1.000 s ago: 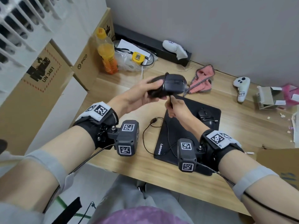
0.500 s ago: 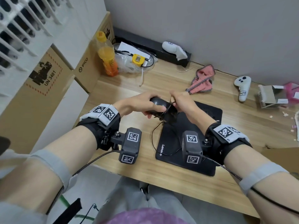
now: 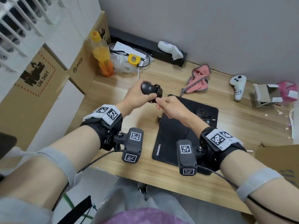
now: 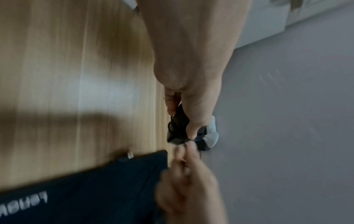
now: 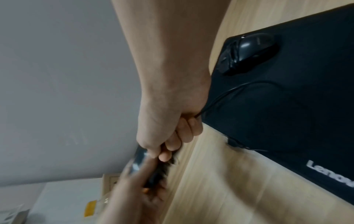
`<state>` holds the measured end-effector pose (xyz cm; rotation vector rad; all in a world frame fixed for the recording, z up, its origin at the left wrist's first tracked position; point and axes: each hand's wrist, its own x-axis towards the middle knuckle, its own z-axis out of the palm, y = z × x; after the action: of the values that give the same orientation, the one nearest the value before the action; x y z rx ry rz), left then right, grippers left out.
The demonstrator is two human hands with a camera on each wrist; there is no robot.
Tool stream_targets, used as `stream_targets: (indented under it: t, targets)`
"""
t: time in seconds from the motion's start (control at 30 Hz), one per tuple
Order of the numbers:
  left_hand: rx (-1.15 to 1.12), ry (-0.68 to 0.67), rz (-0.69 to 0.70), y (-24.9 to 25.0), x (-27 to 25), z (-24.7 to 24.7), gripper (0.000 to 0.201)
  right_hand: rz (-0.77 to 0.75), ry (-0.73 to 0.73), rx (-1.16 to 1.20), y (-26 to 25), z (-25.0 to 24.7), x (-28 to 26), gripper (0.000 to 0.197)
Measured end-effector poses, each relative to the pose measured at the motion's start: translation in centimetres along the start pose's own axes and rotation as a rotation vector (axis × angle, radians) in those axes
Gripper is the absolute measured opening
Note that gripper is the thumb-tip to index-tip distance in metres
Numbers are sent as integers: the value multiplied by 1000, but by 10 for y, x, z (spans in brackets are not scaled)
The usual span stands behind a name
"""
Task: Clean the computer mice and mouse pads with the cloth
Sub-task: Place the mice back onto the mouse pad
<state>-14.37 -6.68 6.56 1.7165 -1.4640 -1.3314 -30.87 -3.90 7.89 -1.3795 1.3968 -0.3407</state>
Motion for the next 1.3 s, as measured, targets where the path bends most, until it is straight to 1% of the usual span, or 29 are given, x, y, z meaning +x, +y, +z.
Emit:
stream_targets:
  t: [0.03, 0.1, 0.17, 0.2, 0.27, 0.3, 0.37, 0.4, 0.43, 0.47, 0.5, 0.53, 0.6, 0.63, 0.67, 0.7, 0.73, 0.77, 0.8, 0.9, 0.97, 1.0, 1.03, 1.07, 1.1, 1.13, 1.2, 1.27, 1.3]
  targets:
    - [64, -44, 2, -4, -1, 0, 49, -25, 42, -59, -2, -4, 1, 42]
    - [86, -169, 10, -4, -5, 1, 44, -38, 152, -92, -6, -10, 7, 49]
    - [65, -359, -1, 5, -12, -1, 34, -18, 244, -48, -3, -16, 15, 54]
    - [48, -465, -6, 10, -16, -3, 31, -6, 254, -17, -2, -17, 17, 53]
    - [-36, -665, -1, 17, -21, -9, 31, 13, 229, 75, 0, -19, 18, 51]
    - [-103, -738, 10, 16, -21, -12, 32, 37, 195, 162, 1, -20, 17, 47]
    - [-284, -820, 36, 18, -23, -15, 33, 141, 84, 510, 7, -21, 14, 29]
    - [-399, -815, 42, 18, -23, -15, 36, 170, 35, 641, 12, -19, 10, 23]
    - [-516, -770, 33, 20, -22, -14, 40, 186, 26, 659, 18, -15, 7, 26]
    - [-610, -674, 8, 23, -21, -13, 44, 197, 11, 567, 24, -10, 5, 31]
    - [-648, -540, -15, 24, -17, -12, 46, 202, -7, 442, 28, -5, 4, 34]
    - [-601, -387, -23, 24, -13, -10, 46, 210, -29, 346, 29, -1, 2, 37]
    - [-324, -108, -22, 19, -6, -7, 40, 180, -41, 221, 23, 4, 4, 41]
    - [-176, -22, -8, 13, -3, -5, 38, 147, -39, 169, 16, 3, 2, 42]
    - [-60, 12, 18, 7, -2, -5, 38, 108, -26, 110, 11, 1, 5, 42]
    - [52, 7, 50, 2, -3, -4, 38, 70, -10, 49, 3, -2, 6, 43]
    - [160, -31, 75, -1, -4, -5, 39, 47, 18, -7, -3, -6, 8, 44]
    - [231, -84, 88, -2, -6, -6, 39, 41, 51, -42, -7, -10, 10, 44]
    - [244, -154, 68, -2, -9, -7, 37, 41, 84, -54, -10, -14, 12, 45]
    - [28, -472, -47, 4, -16, -16, 30, 84, 142, 10, -7, -23, 16, 46]
    - [-115, -681, -51, 7, -21, -22, 35, 106, 158, 97, -2, -24, 15, 43]
    - [-201, -760, -28, 9, -23, -25, 38, 112, 159, 150, 2, -23, 13, 40]
    - [-301, -806, 2, 12, -24, -26, 40, 110, 147, 197, 5, -22, 9, 37]
    - [-412, -811, 30, 15, -24, -26, 42, 102, 134, 238, 9, -20, 6, 37]
    - [-520, -769, 46, 18, -23, -24, 42, 97, 123, 270, 13, -16, 4, 42]
    - [-609, -680, 45, 21, -21, -22, 41, 103, 109, 283, 16, -10, 4, 45]
    - [-662, -403, 25, 24, -15, -16, 36, 120, 94, 273, 17, -3, 6, 43]
    - [-485, -98, -1, 18, -7, -11, 36, 125, 60, 242, 12, 1, 8, 41]
    - [-349, 13, -17, 11, -4, -9, 36, 123, 21, 214, 8, 1, 6, 39]
